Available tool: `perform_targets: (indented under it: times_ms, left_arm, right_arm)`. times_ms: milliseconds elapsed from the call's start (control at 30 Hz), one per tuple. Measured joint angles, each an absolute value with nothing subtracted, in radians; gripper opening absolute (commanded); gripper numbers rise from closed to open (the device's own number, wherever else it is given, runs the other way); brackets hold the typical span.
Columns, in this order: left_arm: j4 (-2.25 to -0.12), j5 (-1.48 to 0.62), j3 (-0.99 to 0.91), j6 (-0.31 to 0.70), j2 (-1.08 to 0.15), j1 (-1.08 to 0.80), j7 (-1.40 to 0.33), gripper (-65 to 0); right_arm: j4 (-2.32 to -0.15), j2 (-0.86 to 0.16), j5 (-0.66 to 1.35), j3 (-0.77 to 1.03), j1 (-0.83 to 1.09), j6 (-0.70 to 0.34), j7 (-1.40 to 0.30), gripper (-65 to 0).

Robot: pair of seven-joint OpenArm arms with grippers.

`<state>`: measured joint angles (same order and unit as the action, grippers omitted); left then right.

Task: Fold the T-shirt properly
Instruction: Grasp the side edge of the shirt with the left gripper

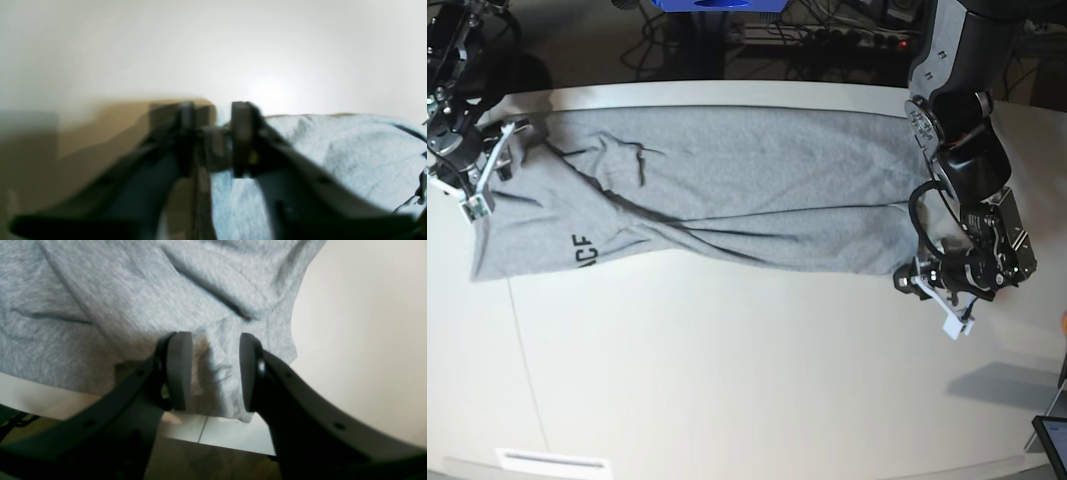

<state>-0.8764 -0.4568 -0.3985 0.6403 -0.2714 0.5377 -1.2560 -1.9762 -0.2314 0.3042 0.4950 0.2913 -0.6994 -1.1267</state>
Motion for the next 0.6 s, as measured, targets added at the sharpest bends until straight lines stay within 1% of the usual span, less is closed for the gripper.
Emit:
perform_targets:
  times_ms: [33,67,467,600]
  left_arm:
    - [-0.876,-0.457,-0.398,0.641,-0.272,0.538,-1.256,-63.5]
    - [-0.876,-0.456,-0.398,0.64,-0.272,0.538,-1.256,-65.0]
    - [-0.877,-0.454,-0.398,0.641,-0.273,0.538,-1.256,-65.0]
    - [-0.905,-0.453,-0.398,0.641,-0.271,0.537,-1.294,-65.0]
  right_arm:
    - [-1.976,-0.231,0.305,0.495,0.291,-0.699,-1.127,-43.4]
    - [-1.976,-0.231,0.305,0.495,0.291,-0.699,-1.127,-43.4]
    - [-1.976,-0.231,0.305,0.495,0.292,-0.699,-1.127,-43.4]
    - [-1.976,-0.232,0.304,0.495,0.292,-0.699,-1.127,-43.4]
